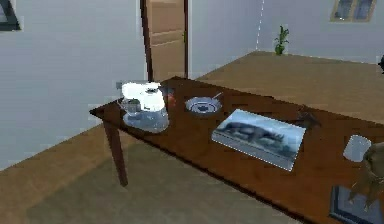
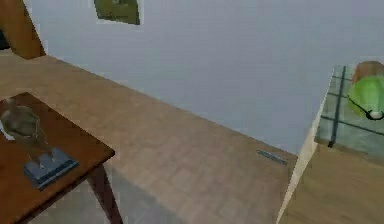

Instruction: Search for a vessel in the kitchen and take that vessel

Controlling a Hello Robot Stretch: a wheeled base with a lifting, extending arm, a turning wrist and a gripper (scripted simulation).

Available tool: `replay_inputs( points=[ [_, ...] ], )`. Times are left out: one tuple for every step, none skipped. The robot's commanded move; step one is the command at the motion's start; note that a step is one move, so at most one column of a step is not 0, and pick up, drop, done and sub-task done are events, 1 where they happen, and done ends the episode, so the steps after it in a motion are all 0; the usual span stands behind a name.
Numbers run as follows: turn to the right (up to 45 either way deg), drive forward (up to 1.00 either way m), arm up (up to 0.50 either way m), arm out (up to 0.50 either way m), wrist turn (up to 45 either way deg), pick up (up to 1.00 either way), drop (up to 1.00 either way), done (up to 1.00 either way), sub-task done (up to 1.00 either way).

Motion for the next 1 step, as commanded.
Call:
replay_inputs(
  points=[
    [45.0, 0.0, 0.0, 0.0, 0.0, 0.0, 0.0, 0.0, 0.0]
  ],
)
